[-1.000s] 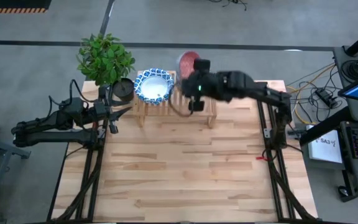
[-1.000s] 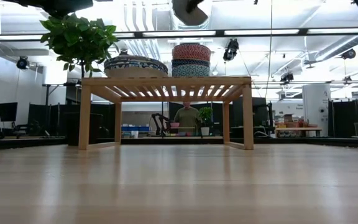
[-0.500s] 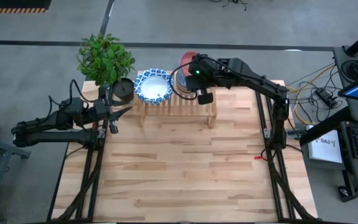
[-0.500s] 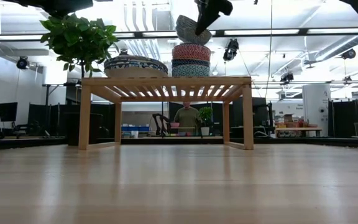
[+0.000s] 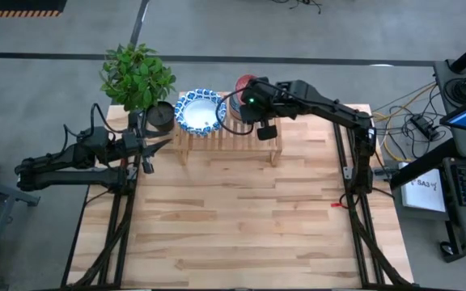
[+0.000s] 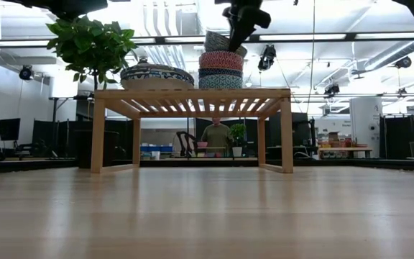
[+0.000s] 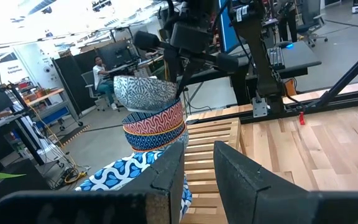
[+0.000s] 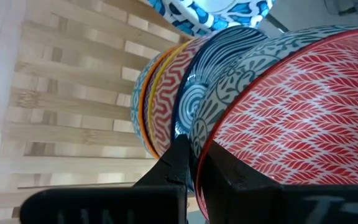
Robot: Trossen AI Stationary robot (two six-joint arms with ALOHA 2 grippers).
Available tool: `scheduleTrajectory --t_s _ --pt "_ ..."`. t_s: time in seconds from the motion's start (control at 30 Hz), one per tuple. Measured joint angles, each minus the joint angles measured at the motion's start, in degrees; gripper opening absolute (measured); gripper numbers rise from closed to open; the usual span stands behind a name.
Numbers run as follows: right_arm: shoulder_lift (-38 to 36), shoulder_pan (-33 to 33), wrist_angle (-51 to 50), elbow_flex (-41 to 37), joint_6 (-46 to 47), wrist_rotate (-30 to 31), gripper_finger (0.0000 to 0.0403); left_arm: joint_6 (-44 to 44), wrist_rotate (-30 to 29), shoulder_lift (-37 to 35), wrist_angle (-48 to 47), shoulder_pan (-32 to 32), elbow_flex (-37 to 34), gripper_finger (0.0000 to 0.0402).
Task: Place and stack bowls onto a shelf
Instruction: Stack the red patterned bowl on top of the red blue patterned bowl on the shelf
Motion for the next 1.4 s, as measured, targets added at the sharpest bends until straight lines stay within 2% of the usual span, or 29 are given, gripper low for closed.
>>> scheduleTrajectory --t_s 0.2,0.47,0.6,0.77,1.4 --pt "0.00 0.00 0.26 -0.49 -0.44 0.39 0.0022 0.00 0.00 0.00 -0.02 0.00 0.00 0.0070" --pt "0.00 0.00 0.92 -0.49 0.66 0.67 0.0087 0.00 0.00 0.00 -0.02 -0.02 0.00 0.0070" --pt "-0.02 0.23 1.98 -0.49 0.64 1.70 0.0107 0.00 0.00 0.00 -0.02 -0.02 0.00 0.0070" --pt "-0.07 0.93 2.07 0.87 0.48 4.71 0.0111 0.00 0.00 0.00 -0.02 0.00 0.00 0.0070" --pt "-0.15 3.79 2.19 3.54 0.04 5.49 0.0112 0.17 -0.01 0.00 -0.05 -0.01 0.00 0.0070"
